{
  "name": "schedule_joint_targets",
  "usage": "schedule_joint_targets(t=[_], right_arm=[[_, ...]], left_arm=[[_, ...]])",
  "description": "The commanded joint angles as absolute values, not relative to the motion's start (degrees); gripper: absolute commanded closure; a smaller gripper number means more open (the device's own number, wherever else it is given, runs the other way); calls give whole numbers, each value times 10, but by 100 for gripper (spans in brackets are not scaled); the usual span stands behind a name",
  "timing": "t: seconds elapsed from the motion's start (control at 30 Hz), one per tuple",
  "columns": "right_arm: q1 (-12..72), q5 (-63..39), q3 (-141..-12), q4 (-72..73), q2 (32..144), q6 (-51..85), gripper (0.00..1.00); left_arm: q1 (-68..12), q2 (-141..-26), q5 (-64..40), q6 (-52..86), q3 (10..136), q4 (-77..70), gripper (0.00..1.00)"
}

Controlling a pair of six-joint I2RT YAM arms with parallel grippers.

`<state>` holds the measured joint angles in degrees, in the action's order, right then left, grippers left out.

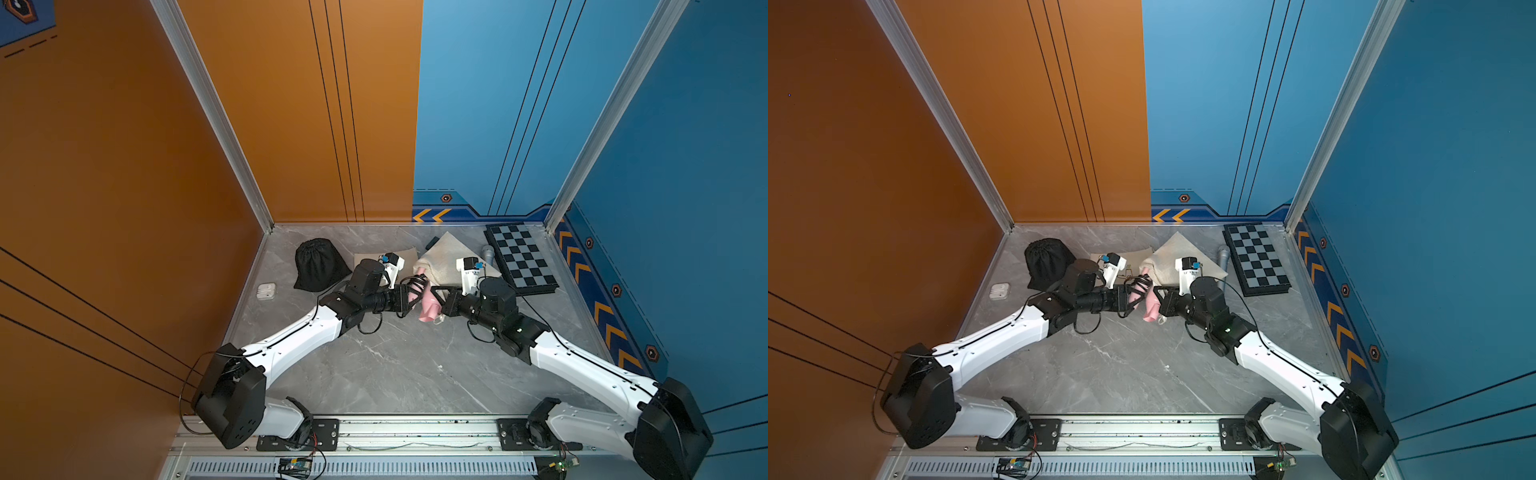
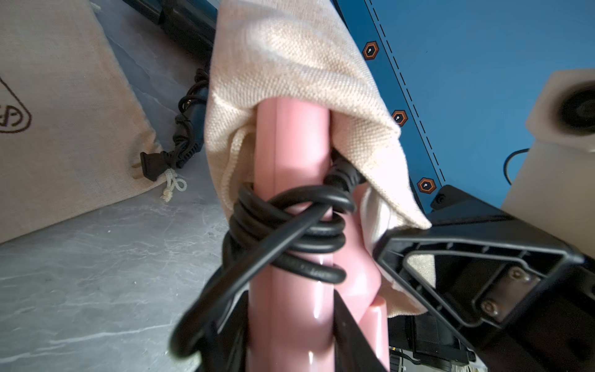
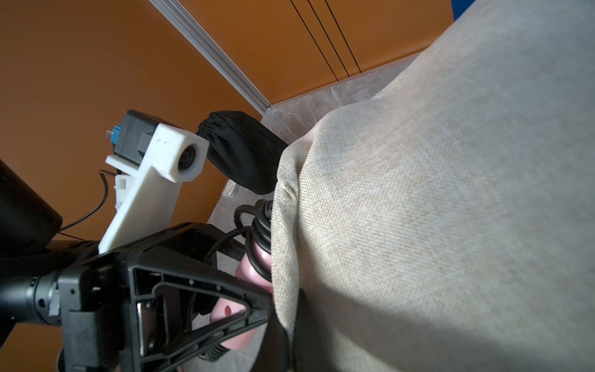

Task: Pack away hair dryers
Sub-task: Place the hair dryer in the drawstring bag.

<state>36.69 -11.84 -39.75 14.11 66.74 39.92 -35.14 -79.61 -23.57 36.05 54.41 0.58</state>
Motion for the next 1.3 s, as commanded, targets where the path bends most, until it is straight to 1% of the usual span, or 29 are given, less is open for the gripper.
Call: schedule_joint_targets(t=[0.0,0.17,0.37,0.63,1.03,1.27], right_arm=[[372,-125,-373,174,691,469,100],[378,-166,-387,210,728,495,100],[369,-200,-422,176,732,467,100],[354,-264,-427,204,756,492,100],[331,-272,-400,153,787,488,100],[303,-268,-400,61,805,439,100]], left_arm=[[-343,-785,-220,360,570,-70,96],[-359,-815,-230,366,583,-82,95],[-368,-848,-275,374,587,-82,95],[-375,-873,-298,367,606,-77,91],[-366,-865,-319,355,582,-75,90],[-381,-893,-333,333,554,-87,91]])
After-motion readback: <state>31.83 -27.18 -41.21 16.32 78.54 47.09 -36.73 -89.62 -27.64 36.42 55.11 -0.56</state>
